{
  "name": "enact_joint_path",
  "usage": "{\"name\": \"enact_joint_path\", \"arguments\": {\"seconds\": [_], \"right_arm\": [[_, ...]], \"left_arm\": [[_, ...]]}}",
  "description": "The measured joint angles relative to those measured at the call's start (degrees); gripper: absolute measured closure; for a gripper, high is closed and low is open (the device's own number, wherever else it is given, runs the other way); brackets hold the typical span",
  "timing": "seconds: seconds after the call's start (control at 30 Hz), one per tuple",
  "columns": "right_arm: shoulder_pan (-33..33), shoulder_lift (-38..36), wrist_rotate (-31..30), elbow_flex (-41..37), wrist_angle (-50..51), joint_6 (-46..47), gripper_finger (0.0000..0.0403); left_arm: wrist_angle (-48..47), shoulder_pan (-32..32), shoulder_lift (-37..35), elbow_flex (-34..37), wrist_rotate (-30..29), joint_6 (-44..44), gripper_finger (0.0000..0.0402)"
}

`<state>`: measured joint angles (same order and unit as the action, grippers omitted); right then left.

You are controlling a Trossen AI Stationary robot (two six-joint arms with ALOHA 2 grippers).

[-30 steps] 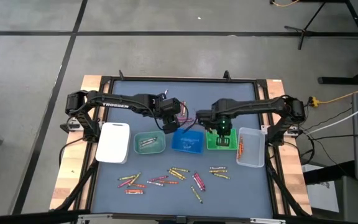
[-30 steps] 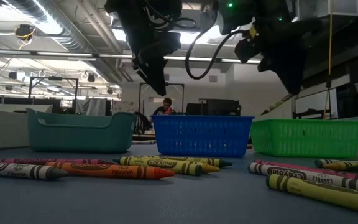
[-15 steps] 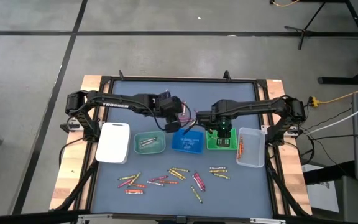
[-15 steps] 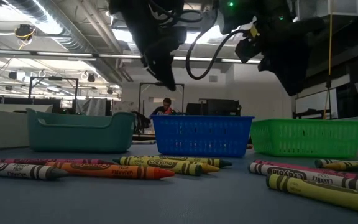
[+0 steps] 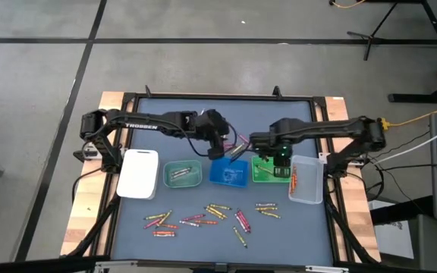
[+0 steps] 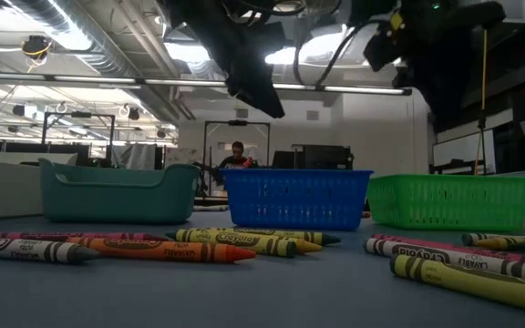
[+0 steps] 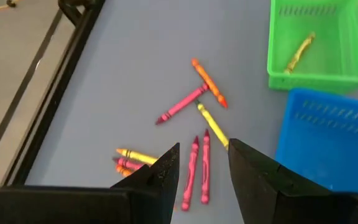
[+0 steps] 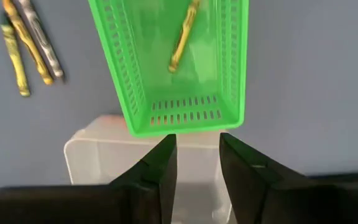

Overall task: Sort crayons
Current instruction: Put the red crayon into the blue bin

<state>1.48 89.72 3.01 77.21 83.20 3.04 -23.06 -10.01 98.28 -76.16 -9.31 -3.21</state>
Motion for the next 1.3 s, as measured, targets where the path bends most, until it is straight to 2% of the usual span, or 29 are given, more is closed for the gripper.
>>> {"name": "enact_joint_path", "arguments": {"seconds": [0.23, 0.43, 0.53, 0.77, 0.97, 1.3], "right_arm": [[0.0, -10.5, 0.0, -9.2, -10.3, 0.0, 0.0283], [0.0, -15.3, 0.0, -16.8, -18.4, 0.0, 0.0283], [0.0, -15.6, 0.0, -19.4, -21.4, 0.0, 0.0283], [0.0, -15.6, 0.0, -21.8, -25.0, -1.9, 0.0283], [0.0, -15.6, 0.0, -21.8, -26.9, -2.2, 0.0283], [0.0, -15.6, 0.0, -21.8, -28.0, -2.2, 0.0283]], "left_arm": [[3.4, -2.1, 0.0, 0.0, 0.0, 0.1, 0.028], [6.5, -3.7, 0.7, 0.0, 0.1, 1.1, 0.028], [10.5, -4.7, 2.6, 0.0, 2.8, -0.2, 0.028], [21.6, -7.1, 8.9, 0.0, 13.2, -7.8, 0.028], [29.2, -9.5, 14.2, 0.0, 18.0, -7.9, 0.028], [28.4, -13.0, 19.7, 0.0, 22.2, -6.4, 0.028]]}}
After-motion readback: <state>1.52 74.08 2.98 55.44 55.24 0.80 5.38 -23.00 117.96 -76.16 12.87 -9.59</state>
